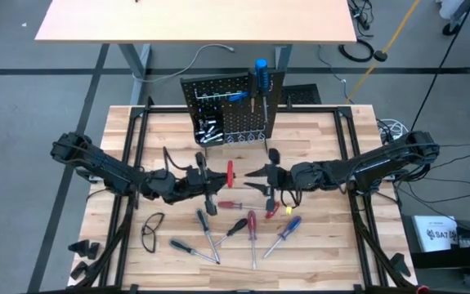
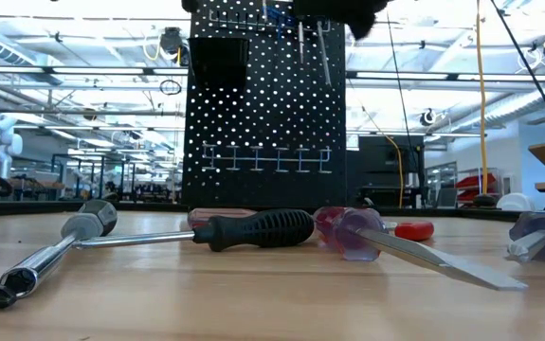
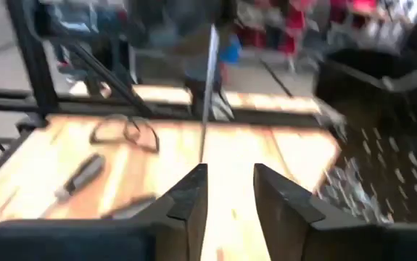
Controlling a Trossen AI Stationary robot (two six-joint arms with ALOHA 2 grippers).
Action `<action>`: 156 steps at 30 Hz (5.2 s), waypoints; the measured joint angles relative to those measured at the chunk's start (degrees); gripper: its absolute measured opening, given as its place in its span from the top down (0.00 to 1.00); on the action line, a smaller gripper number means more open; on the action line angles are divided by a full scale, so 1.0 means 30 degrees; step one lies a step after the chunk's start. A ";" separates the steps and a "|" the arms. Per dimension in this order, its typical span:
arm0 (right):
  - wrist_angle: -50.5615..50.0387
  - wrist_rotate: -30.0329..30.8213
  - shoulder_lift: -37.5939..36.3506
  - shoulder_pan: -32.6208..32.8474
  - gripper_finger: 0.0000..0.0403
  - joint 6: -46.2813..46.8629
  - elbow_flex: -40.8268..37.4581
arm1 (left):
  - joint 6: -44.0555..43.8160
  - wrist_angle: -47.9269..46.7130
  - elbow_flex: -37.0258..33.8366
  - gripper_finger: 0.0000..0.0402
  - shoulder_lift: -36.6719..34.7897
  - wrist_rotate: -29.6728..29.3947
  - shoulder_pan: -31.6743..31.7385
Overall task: Hang tools onto peg board
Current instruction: Hang the red allen wrench on the pegboard
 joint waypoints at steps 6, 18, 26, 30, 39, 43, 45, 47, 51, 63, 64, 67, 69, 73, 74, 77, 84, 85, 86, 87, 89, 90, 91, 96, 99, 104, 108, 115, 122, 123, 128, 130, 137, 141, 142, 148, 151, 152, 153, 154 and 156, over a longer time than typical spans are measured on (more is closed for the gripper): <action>-0.6313 0.0541 -0.1471 0.0129 0.71 0.3976 0.0007 | 0.1584 -0.2114 0.1483 1.00 -0.1525 -0.5543 -0.1394; -0.7087 0.4508 -0.2836 0.1545 0.76 0.4485 -0.2098 | -0.1059 -1.3448 1.0443 1.00 -0.1064 -1.0516 0.0188; -0.7113 0.4461 -0.3895 0.2104 0.76 0.4514 -0.2215 | -0.2432 -1.3472 1.0826 1.00 -0.0686 -0.9348 0.3060; -0.7151 0.4486 -0.3951 0.2203 0.76 0.4507 -0.2215 | -0.3696 -1.3245 1.0826 1.00 -0.0049 -0.7750 0.4223; -0.7046 0.4500 -0.3946 0.2222 0.76 0.4463 -0.2215 | -0.4076 -1.3153 1.1129 1.00 0.0932 -0.6273 0.6411; -0.7064 0.4500 -0.3946 0.2222 0.76 0.4463 -0.2215 | -0.4001 -1.3521 1.1775 1.00 0.1305 -0.5787 0.7021; -0.7070 0.4505 -0.3946 0.2222 0.76 0.4463 -0.2215 | -0.3733 -1.3672 1.1850 1.00 0.1365 -0.5686 0.7136; -0.7098 0.4500 -0.3946 0.2222 0.76 0.4459 -0.2215 | -0.3477 -1.3681 1.1878 1.00 0.1367 -0.5681 0.7190; -0.7145 0.4500 -0.3946 0.2222 0.76 0.4453 -0.2215 | -0.3434 -1.3997 1.1905 1.00 0.1355 -0.5729 0.7258; -0.7270 0.4500 -0.3946 0.2222 0.76 0.4449 -0.2215 | -0.3041 -1.4517 1.1897 1.00 0.1355 -0.6931 0.7442; -0.7270 0.4500 -0.3946 0.2222 0.76 0.4449 -0.2215 | -0.3047 -1.4555 1.1897 1.00 0.1355 -0.6930 0.7543; -0.7276 0.4500 -0.3946 0.2222 0.76 0.4449 -0.2215 | -0.3119 -1.4548 1.1897 1.00 0.1355 -0.6726 0.7778; -0.7270 0.4500 -0.3946 0.2222 0.76 0.4449 -0.2215 | -0.3549 -1.4555 1.1897 1.00 0.1355 -0.6552 0.7950; -0.7273 0.4500 -0.3939 0.2222 0.76 0.4449 -0.2215 | -0.4359 -1.4559 1.1897 1.00 0.1355 -0.6081 0.8122; -0.7277 0.4500 -0.3939 0.2222 0.76 0.4449 -0.2215 | -0.4559 -1.4525 1.1897 1.00 0.1355 -0.5800 0.8155; -0.7277 0.4500 -0.3939 0.2222 0.76 0.4449 -0.2215 | -0.4614 -1.4543 1.1890 1.00 0.1355 -0.5547 0.8176; -0.7284 0.4500 -0.3939 0.2222 0.76 0.4449 -0.2208 | -0.4600 -1.4649 1.1890 1.00 0.1355 -0.5601 0.8168; -0.7286 0.4500 -0.3939 0.2222 0.76 0.4449 -0.2208 | -0.4600 -1.4650 1.1890 1.00 0.1355 -0.5674 0.8161; -0.7284 0.4500 -0.3939 0.2222 0.76 0.4449 -0.2208 | -0.4589 -1.4650 1.1890 1.00 0.1355 -0.5722 0.8154; -0.7284 0.4500 -0.3939 0.2222 0.76 0.4449 -0.2208 | -0.4585 -1.4670 1.1890 1.00 0.1355 -0.5737 0.8160; -0.7284 0.4500 -0.3939 0.2222 0.76 0.4449 -0.2208 | -0.4581 -1.4762 1.1884 1.00 0.1355 -0.5842 0.8154; -0.7284 0.4500 -0.3939 0.2222 0.76 0.4449 -0.2208 | -0.4584 -1.4771 1.1883 1.00 0.1360 -0.5920 0.8149; -0.7285 0.4500 -0.3939 0.2222 0.76 0.4449 -0.2208 | -0.4580 -1.4751 1.1883 1.00 0.1430 -0.6021 0.8147; -0.7284 0.4500 -0.3936 0.2222 0.76 0.4449 -0.2208 | -0.4410 -1.4721 1.1876 1.00 0.1947 -0.6281 0.8147; -0.7284 0.4500 -0.3932 0.2219 0.76 0.4454 -0.2208 | -0.4397 -1.4555 1.1883 1.00 0.2224 -0.6367 0.8147; -0.7278 0.4498 -0.3932 0.2222 0.76 0.4455 -0.2208 | -0.3453 -1.4315 1.1887 1.00 0.2324 -0.6370 0.8147; -0.7284 0.4493 -0.3932 0.2222 0.76 0.4456 -0.2208 | -0.3412 -1.4366 1.1883 1.00 0.2222 -0.6296 0.8132; -0.7285 0.4489 -0.3932 0.2222 0.76 0.4456 -0.2208 | -0.3449 -1.4425 1.1883 0.89 0.2215 -0.6324 0.8132; -0.7291 0.4486 -0.3932 0.2222 0.76 0.4454 -0.2208 | -0.3419 -1.4635 1.1883 0.80 0.2191 -0.6385 0.8132; -0.7289 0.4486 -0.3932 0.2222 0.76 0.4451 -0.2208 | -0.3419 -1.4642 1.1883 0.79 0.2185 -0.6385 0.8132; -0.7288 0.4451 -0.3932 0.2222 0.76 0.4456 -0.2208 | -0.3427 -1.4650 1.1883 0.79 0.2185 -0.6385 0.8132; -0.7291 0.4409 -0.3932 0.2222 0.76 0.4456 -0.2208 | -0.3419 -1.4732 1.1883 0.79 0.2185 -0.6385 0.8098; -0.7382 0.4406 -0.3932 0.2259 0.76 0.4456 -0.2208 | -0.2699 -1.5735 1.1890 0.79 0.2036 -0.6529 0.7696; -0.7444 0.4406 -0.3932 0.2259 0.76 0.4481 -0.2208 | -0.2418 -1.5958 1.1890 0.79 0.1985 -0.7045 0.7289; -0.7452 0.4410 -0.3932 0.2259 0.76 0.4488 -0.2208 | -0.2412 -1.6061 1.1897 0.79 0.1981 -0.7167 0.7225; -0.7437 0.4413 -0.3932 0.2259 0.76 0.4522 -0.2208 | -0.2400 -1.6746 1.1906 0.79 0.1981 -0.7451 0.7184; -0.7412 0.4413 -0.3932 0.2259 0.76 0.4527 -0.2208 | -0.2306 -1.6700 1.1868 0.79 0.2002 -0.7438 0.7313; -0.7423 0.4413 -0.3932 0.2259 0.76 0.4556 -0.2208 | -0.2291 -1.6596 1.1868 0.79 0.2003 -0.7381 0.7363; -0.7413 0.4413 -0.3932 0.2259 0.76 0.4614 -0.2208 | -0.2110 -1.6566 1.1865 0.79 0.1969 -0.7327 0.7389; -0.7412 0.4413 -0.3932 0.2259 0.76 0.4644 -0.2208 | -0.1881 -1.6566 1.1854 0.79 0.1935 -0.7301 0.7389; -0.7415 0.4413 -0.3932 0.2259 0.76 0.4660 -0.2208 | -0.1562 -1.6566 1.1854 0.79 0.1930 -0.7303 0.7389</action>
